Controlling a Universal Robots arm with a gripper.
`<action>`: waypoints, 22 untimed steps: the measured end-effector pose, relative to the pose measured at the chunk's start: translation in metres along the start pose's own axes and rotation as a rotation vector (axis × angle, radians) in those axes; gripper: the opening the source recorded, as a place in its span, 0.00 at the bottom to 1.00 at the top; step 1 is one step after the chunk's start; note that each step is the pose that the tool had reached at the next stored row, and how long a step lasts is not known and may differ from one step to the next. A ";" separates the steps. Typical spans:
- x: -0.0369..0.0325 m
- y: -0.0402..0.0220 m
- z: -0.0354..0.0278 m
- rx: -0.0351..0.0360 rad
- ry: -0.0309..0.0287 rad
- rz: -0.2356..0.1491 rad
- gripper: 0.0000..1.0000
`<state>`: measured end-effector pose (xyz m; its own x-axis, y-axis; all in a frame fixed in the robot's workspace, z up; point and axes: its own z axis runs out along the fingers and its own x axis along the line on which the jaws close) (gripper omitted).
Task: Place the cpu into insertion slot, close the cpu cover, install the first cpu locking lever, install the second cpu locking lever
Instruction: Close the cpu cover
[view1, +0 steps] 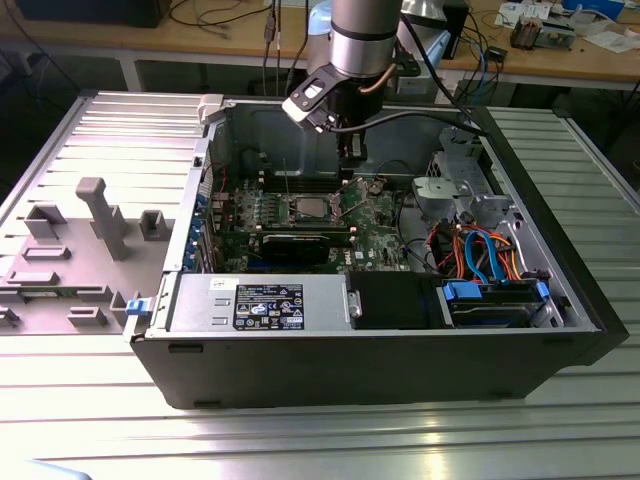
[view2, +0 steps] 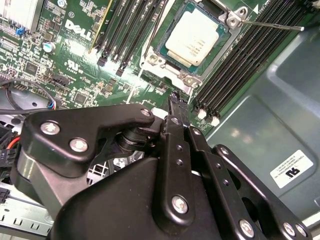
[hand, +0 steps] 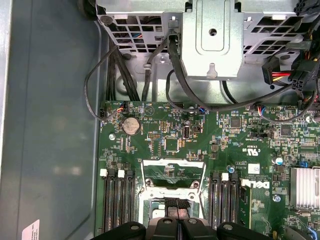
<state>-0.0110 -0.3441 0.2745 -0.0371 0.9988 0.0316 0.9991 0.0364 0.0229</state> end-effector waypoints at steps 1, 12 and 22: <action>0.0000 0.0002 0.0000 0.0000 0.0000 0.000 0.11; -0.0001 0.0023 0.0001 0.0000 0.0000 0.000 0.11; -0.0002 0.0043 0.0001 0.0000 0.0000 0.000 0.11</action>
<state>-0.0067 -0.3441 0.2745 -0.0371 0.9988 0.0316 0.9991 0.0364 0.0229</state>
